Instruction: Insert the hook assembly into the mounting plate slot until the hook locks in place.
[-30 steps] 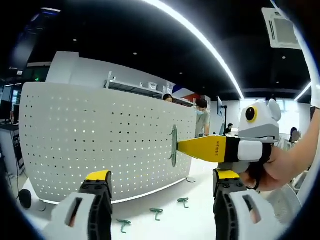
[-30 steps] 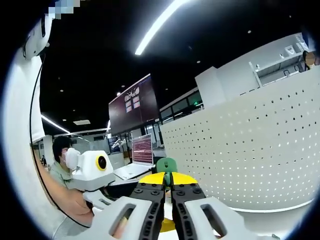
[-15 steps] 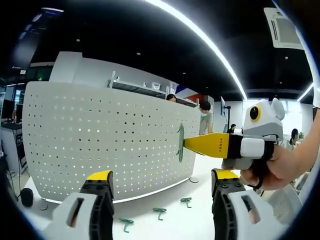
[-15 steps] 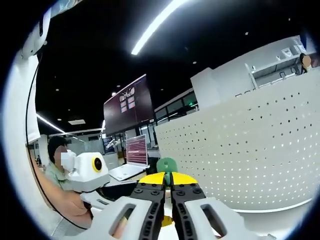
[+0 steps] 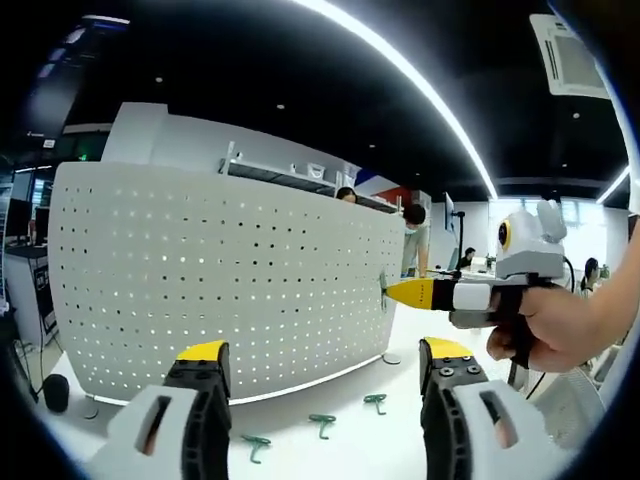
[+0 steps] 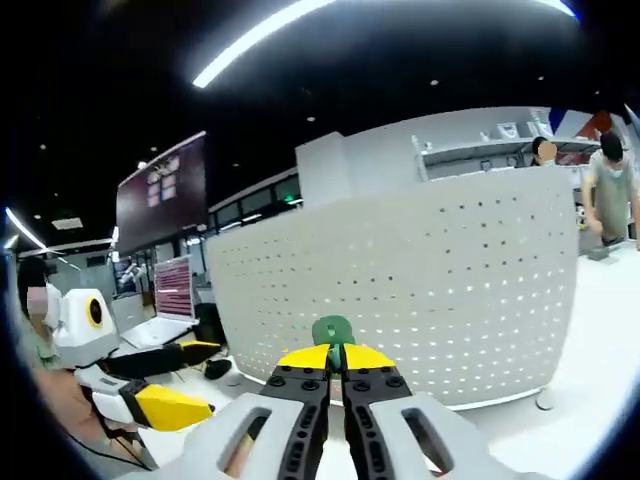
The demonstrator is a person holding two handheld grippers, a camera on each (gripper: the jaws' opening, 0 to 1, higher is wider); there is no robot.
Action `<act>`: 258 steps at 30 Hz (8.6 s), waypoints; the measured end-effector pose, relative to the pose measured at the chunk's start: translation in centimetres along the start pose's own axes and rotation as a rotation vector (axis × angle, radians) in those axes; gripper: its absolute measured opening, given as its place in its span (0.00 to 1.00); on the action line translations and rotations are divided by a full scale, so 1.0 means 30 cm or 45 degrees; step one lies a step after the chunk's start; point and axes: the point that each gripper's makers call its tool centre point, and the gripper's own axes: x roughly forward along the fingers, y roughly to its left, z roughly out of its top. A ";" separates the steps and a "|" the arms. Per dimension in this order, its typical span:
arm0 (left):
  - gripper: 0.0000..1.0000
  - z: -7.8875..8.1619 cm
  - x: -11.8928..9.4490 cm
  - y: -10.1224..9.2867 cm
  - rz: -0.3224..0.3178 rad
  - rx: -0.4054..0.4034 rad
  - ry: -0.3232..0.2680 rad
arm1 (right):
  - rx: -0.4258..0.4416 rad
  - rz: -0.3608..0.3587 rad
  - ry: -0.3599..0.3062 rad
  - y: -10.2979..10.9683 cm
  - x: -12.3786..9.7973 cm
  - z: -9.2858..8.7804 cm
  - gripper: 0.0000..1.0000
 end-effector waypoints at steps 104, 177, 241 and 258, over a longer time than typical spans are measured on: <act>0.75 0.030 -0.132 0.116 0.153 -0.019 -0.130 | 0.077 -0.187 -0.251 0.083 0.545 0.296 0.01; 0.73 0.008 -0.165 0.137 0.177 -0.055 -0.094 | 0.043 -0.004 -0.237 0.129 0.540 0.242 0.54; 0.72 -0.001 -0.163 0.156 0.150 0.004 -0.049 | -0.086 0.498 -0.079 0.082 0.073 0.041 0.58; 0.72 -0.040 -0.174 0.149 0.119 0.017 0.003 | -0.054 0.437 -0.038 0.011 -0.024 -0.024 0.59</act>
